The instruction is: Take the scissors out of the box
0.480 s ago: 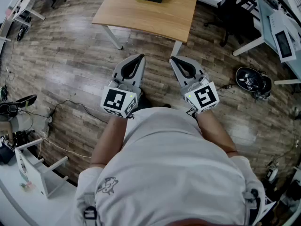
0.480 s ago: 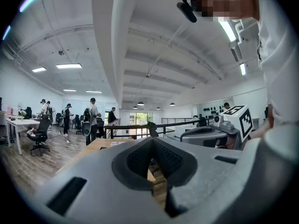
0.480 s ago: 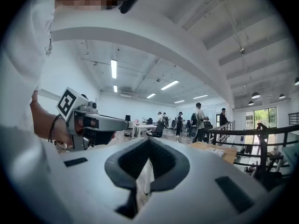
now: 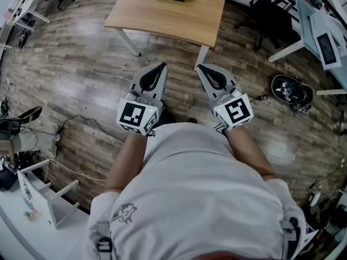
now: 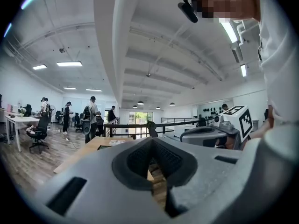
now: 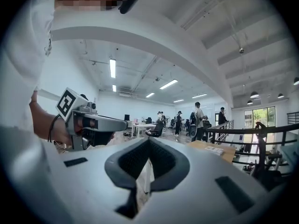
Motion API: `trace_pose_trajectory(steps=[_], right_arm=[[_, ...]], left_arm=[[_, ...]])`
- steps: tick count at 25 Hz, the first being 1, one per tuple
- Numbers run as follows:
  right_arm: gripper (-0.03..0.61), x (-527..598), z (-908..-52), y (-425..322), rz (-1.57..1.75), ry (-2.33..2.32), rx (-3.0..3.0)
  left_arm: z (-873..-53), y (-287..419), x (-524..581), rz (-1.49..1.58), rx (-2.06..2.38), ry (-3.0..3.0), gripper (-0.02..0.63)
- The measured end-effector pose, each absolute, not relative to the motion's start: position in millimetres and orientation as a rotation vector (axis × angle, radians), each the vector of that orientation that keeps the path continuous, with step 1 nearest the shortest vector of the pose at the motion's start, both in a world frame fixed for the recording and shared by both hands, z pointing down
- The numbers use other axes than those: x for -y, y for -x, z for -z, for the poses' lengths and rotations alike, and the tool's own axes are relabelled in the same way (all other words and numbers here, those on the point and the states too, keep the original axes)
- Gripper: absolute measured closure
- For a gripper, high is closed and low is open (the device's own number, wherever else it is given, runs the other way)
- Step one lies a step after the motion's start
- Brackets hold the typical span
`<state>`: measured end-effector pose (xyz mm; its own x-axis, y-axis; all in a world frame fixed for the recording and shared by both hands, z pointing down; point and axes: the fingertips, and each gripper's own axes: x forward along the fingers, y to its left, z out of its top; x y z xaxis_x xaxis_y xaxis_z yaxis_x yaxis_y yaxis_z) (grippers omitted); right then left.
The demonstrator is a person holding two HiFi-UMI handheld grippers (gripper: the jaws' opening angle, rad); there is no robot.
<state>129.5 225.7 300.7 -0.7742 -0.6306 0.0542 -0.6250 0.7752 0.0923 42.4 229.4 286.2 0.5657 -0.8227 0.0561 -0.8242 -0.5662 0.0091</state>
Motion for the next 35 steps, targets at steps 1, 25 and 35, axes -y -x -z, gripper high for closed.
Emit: trace_pose_trajectory(steps=[1,25,35], right_arm=[[0.574,-225,-302,-129,0.098,-1.020,2.878],[0.426,-161,-335,-55,0.013,-0.964,2.807],[0.419,-97,-328,2,-0.004,-1.053,2.762]], left_arm=[[-286,-42,-229,-0.070,1.446,-2.747,0.609],[-324,61,-167,-0.099,1.402,-2.680,0.609],[-315,126,-113,-0.112,1.317,-2.742,0.609]])
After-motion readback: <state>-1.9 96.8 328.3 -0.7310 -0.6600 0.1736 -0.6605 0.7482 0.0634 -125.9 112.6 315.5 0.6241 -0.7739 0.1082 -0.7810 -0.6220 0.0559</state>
